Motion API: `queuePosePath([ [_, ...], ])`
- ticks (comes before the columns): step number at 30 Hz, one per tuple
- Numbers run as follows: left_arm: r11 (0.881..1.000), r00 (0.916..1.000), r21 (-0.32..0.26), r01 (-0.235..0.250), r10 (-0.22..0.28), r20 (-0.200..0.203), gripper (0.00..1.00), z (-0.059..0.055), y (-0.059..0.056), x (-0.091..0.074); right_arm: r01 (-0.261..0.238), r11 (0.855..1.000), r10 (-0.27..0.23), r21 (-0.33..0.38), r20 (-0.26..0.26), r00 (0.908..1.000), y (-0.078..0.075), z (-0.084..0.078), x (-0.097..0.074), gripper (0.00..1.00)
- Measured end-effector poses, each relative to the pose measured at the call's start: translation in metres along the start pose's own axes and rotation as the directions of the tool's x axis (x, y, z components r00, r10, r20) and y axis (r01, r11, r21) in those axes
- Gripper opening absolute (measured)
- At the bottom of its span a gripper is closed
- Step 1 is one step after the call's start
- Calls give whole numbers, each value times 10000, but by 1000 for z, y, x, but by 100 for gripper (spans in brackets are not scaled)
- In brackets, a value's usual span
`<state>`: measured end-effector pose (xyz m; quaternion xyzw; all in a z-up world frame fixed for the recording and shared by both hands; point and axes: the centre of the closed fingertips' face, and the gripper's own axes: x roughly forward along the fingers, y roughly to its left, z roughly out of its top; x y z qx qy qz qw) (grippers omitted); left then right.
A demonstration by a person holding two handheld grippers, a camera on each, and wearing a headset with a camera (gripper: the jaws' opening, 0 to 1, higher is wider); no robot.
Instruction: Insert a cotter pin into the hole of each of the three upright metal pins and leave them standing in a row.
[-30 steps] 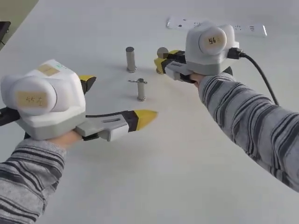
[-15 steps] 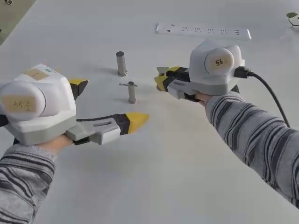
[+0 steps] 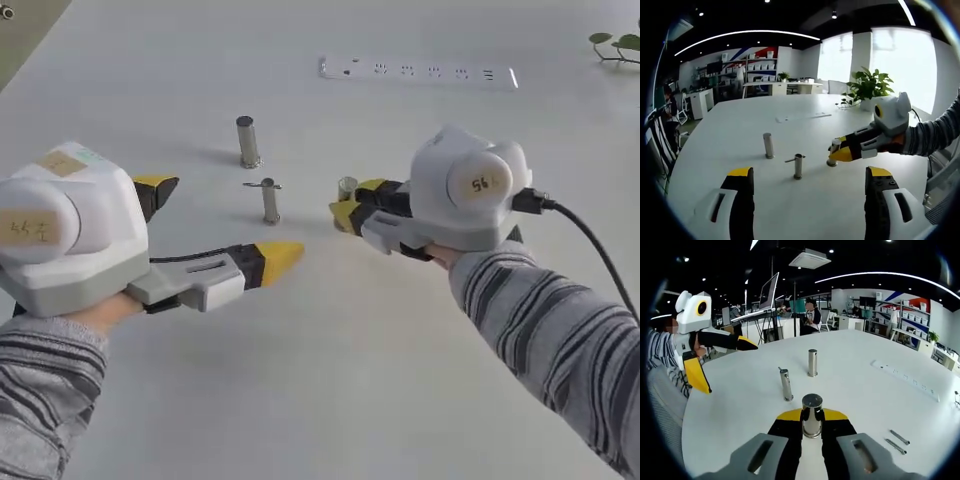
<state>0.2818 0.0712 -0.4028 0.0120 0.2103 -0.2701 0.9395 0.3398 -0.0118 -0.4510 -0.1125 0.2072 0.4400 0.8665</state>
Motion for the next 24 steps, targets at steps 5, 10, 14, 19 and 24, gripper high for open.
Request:
queuePosePath([
  [5,10000,9999,-8,37,-37,-97,91,-2,-3,0,-69,10000,68,-30,-142,9999,6,-11,-5,8],
  [10,10000,9999,9,73,-73,-96,91,-1,-4,0,-193,9998,193,5,-159,9997,10,-16,-8,8],
  [14,9999,9999,-26,100,-100,-100,91,-1,-5,0,-231,9996,228,-152,-181,9996,10,-17,-9,8],
  [19,9999,9998,-36,143,-143,-152,91,-2,-7,-1,-482,9988,480,-112,-168,9987,10,-18,-10,8],
  [24,9996,9997,-191,204,-206,-156,91,-3,-10,-1,-554,9984,552,-140,-149,9984,10,-19,-10,9],
])
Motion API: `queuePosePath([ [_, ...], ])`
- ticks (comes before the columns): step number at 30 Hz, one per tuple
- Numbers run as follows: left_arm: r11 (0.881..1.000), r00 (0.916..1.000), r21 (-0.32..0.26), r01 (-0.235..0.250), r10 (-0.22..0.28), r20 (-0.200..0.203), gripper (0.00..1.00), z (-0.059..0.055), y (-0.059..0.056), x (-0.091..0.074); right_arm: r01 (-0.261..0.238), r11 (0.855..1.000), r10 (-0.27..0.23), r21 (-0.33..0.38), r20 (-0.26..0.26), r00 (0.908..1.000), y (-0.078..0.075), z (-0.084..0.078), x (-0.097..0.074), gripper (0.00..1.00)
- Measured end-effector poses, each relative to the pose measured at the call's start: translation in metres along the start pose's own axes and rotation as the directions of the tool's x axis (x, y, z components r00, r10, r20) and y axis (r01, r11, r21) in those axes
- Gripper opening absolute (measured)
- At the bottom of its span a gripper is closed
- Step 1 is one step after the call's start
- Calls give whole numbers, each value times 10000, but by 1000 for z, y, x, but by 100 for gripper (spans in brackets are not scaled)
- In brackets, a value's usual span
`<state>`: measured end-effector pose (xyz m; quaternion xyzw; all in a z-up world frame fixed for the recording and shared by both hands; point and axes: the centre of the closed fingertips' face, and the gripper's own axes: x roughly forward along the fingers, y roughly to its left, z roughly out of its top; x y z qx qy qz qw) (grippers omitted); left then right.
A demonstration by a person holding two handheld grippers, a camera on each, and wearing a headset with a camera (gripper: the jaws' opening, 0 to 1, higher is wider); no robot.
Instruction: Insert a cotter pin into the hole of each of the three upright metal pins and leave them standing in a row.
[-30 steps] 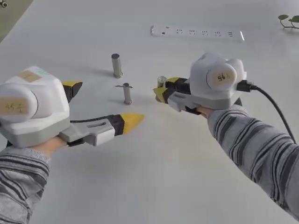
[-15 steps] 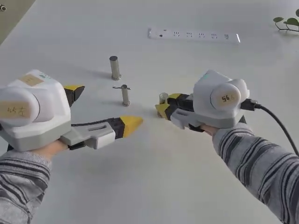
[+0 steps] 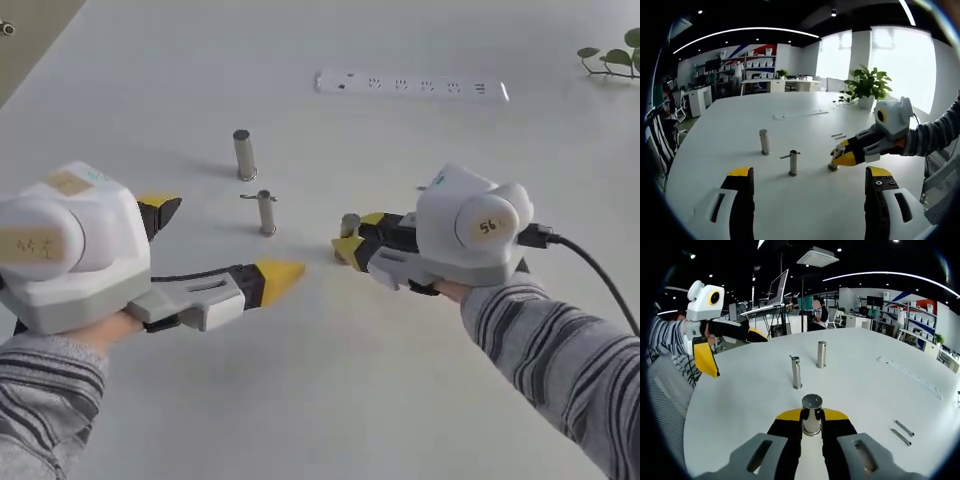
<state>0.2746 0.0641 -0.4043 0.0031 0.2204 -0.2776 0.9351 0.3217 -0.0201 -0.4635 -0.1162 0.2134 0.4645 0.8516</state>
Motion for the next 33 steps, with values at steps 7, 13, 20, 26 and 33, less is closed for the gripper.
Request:
queuePosePath([
  [7,9999,10000,-113,-12,12,2,91,-1,-3,-2,13,10000,-14,-44,-163,9999,-2,-6,-9,17],
  [13,9999,9999,-101,-111,111,-15,91,-2,-1,-5,-55,9995,61,296,-226,9997,-5,-7,-26,21],
  [20,10000,10000,-35,-67,67,-56,91,-1,-4,-6,257,9995,-238,195,-890,9957,-32,-12,-48,23],
  [26,9999,9999,54,-106,106,-32,90,-2,-4,-6,468,9989,-462,-10,-1825,9821,-56,-22,-61,24],
  [33,9999,9998,1,-151,151,-90,89,-3,-4,-5,453,9967,-622,-672,-2757,9592,-79,-27,-65,21],
])
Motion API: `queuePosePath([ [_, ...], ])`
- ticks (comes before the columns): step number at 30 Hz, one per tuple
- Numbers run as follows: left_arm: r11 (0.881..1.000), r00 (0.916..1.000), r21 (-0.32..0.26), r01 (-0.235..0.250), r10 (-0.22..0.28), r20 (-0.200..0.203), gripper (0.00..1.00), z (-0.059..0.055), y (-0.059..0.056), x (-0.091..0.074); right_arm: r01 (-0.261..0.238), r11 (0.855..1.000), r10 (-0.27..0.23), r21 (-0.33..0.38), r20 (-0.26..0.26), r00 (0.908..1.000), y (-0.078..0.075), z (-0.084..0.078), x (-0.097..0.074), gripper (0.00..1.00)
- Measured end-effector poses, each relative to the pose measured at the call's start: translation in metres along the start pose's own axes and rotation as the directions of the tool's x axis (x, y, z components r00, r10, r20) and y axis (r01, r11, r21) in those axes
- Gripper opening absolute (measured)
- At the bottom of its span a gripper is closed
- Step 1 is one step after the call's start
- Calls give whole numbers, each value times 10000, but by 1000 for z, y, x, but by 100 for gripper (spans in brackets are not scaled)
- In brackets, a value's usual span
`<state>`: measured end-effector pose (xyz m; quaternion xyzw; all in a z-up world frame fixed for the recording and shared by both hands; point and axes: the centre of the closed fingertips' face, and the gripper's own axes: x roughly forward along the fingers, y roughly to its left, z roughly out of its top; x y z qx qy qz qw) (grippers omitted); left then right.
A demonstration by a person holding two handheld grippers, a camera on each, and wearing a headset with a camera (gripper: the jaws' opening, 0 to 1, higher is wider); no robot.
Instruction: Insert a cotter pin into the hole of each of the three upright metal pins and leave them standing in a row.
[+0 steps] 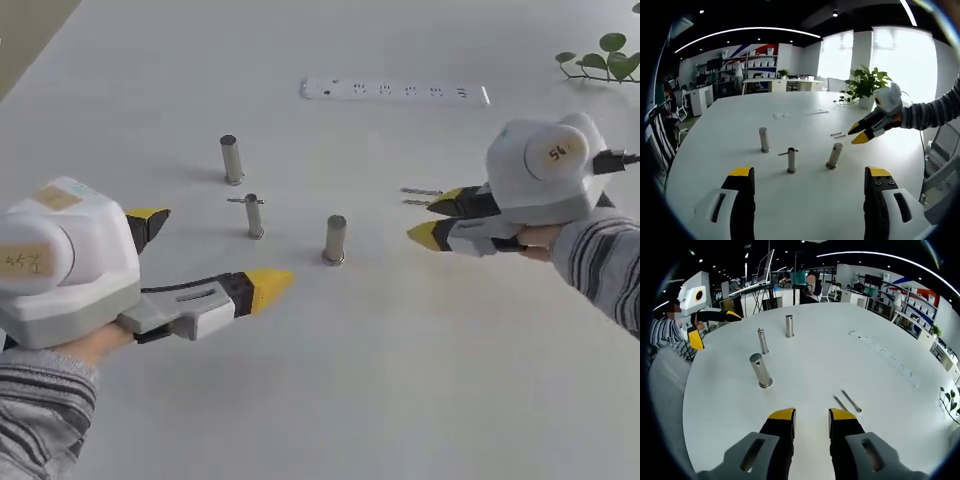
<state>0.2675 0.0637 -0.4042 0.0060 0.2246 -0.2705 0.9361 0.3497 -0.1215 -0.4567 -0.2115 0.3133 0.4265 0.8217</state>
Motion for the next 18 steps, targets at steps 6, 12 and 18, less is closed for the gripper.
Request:
queuePosePath([
  [6,9999,9999,-108,3,-5,-162,88,-7,-1,0,-199,9989,162,-425,-852,9962,-15,-5,6,18],
  [12,9998,9997,-179,-4,0,-228,87,-11,0,-1,-329,9982,240,-511,-1660,9858,-29,-14,13,16],
  [18,9997,9997,-254,11,-17,-241,86,-13,0,-2,-387,9981,288,-482,-1911,9811,-37,-16,18,13],
])
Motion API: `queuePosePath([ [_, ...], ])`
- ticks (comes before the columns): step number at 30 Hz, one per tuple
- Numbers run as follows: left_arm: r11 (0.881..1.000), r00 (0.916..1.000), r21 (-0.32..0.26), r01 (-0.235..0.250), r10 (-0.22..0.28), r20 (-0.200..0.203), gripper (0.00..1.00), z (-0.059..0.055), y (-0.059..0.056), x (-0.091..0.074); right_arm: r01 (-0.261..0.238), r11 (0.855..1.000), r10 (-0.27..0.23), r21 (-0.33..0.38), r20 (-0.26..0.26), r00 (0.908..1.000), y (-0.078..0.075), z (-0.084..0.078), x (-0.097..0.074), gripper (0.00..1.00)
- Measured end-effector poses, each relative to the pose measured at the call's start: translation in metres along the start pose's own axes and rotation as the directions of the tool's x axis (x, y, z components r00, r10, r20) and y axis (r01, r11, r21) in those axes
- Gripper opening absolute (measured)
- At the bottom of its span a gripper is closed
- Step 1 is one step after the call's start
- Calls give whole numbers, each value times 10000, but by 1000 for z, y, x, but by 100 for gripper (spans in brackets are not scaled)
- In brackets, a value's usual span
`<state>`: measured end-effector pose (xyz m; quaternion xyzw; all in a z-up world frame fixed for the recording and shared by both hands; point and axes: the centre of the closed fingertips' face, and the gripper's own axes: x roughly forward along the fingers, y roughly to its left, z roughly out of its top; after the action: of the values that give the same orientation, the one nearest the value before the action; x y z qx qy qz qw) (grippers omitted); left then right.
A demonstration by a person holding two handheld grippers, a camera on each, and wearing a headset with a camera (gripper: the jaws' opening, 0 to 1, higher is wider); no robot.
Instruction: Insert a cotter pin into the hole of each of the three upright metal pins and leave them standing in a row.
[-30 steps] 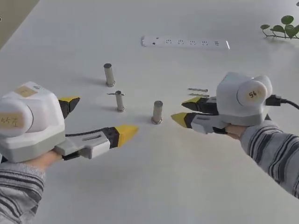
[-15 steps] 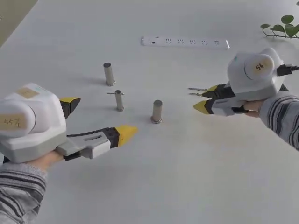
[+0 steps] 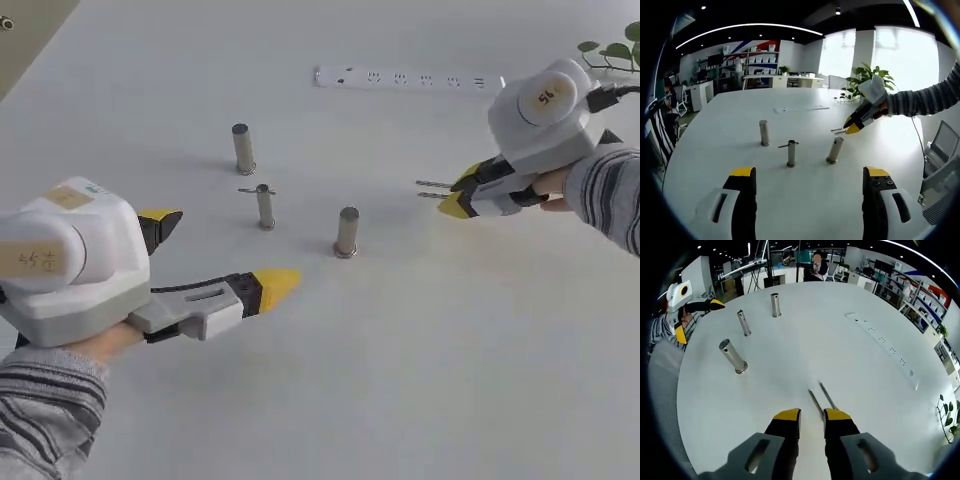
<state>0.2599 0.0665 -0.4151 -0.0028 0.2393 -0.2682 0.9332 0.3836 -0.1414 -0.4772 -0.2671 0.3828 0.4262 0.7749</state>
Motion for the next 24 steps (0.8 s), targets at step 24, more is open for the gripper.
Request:
queuePosePath([
  [24,9999,9999,-90,94,-95,-50,83,-3,2,-1,-687,9955,570,-658,-1657,9845,-7,-9,10,0],
])
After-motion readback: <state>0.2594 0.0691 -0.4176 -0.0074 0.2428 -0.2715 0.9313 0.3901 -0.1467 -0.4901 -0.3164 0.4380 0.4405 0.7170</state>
